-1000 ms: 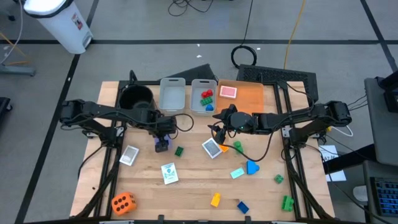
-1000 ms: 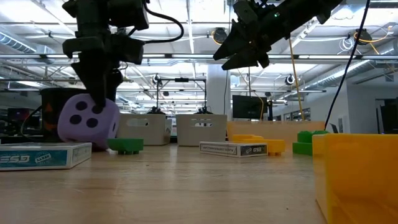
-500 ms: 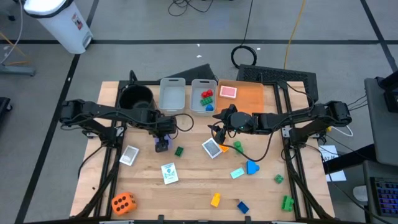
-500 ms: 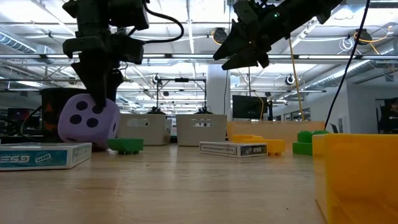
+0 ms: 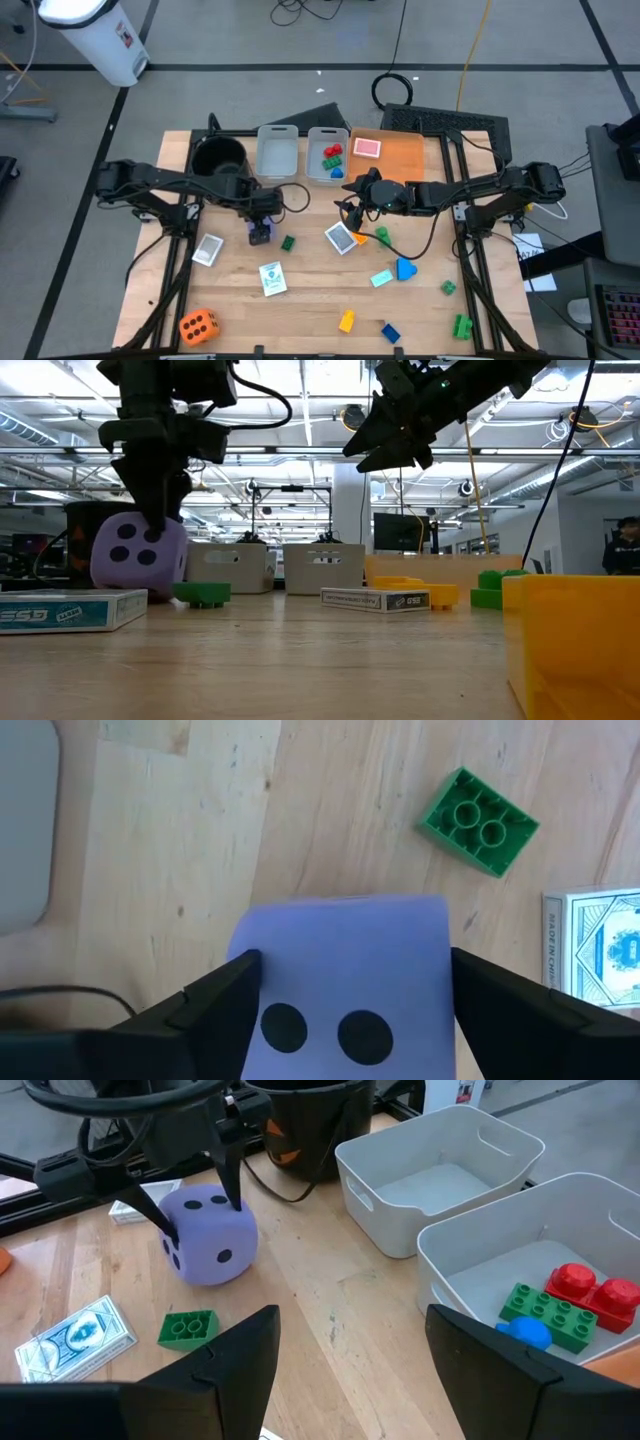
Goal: Pick & Place Toys
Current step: Put the purple dice into the left gray bin
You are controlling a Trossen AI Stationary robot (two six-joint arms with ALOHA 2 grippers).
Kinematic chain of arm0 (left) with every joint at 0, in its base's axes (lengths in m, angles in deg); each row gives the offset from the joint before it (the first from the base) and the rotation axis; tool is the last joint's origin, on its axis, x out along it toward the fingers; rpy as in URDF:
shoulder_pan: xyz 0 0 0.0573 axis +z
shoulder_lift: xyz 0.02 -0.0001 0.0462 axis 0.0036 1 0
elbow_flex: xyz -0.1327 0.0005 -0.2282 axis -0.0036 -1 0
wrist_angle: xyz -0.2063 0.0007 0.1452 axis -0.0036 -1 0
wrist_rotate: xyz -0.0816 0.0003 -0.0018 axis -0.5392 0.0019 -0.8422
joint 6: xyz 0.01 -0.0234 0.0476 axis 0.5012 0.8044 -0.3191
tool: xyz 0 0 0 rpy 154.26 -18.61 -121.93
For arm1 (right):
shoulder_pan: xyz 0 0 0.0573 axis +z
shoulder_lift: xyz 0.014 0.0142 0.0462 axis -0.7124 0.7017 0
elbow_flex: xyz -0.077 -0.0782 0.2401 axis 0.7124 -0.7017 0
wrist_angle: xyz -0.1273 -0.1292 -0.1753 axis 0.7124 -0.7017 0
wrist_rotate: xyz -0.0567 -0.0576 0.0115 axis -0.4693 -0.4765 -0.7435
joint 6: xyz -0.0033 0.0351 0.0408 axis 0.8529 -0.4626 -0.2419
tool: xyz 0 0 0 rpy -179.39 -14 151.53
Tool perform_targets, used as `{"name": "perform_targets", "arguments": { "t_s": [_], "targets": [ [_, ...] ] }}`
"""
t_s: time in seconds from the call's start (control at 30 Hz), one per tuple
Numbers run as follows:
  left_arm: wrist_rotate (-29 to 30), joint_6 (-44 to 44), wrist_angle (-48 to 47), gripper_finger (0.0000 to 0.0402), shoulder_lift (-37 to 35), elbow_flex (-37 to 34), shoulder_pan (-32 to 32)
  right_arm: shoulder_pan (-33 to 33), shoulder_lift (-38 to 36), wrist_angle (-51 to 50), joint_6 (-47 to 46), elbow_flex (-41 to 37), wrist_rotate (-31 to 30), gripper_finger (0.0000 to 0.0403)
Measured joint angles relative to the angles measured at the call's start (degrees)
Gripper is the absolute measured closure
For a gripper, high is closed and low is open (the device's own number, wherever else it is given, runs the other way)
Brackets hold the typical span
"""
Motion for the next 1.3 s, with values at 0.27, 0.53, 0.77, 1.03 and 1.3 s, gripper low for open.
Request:
{"name": "perform_targets", "arguments": {
  "t_s": [0.27, 0.53, 0.77, 1.03, 1.3],
  "targets": [
    [-0.9, 5.3, -3.3, 0.0059, -3.8, -0.3, -1.7, 0.0, 0.0, 0.0, 0.2, 0.0, 0.0, 0.0161],
    [-3.8, 8.9, -4.4, 0.0031, -4.1, -0.2, -1.6, 0.0, 0.0, 0.0, 3.5, 0.0, 0.0, 0.0161],
    [-5.2, 13.9, -5.9, 0.0022, -4.3, -0.1, -1.6, 0.0, 0.0, 0.0, 4.7, 0.0, 0.0, 0.0161],
    [-9.5, 15.6, -7.5, 0.0029, -4.5, 2.5, -1.0, -0.5, 0.0, 0.0, 7.5, 0.0, 1.9, 0.0161],
    [-0.2, 9.6, -9.1, 0.0034, -4.5, 10.9, -0.5, -2.7, 0.0, 0.0, 7.5, 0.0, 7.3, 0.0161]
  ]
}}
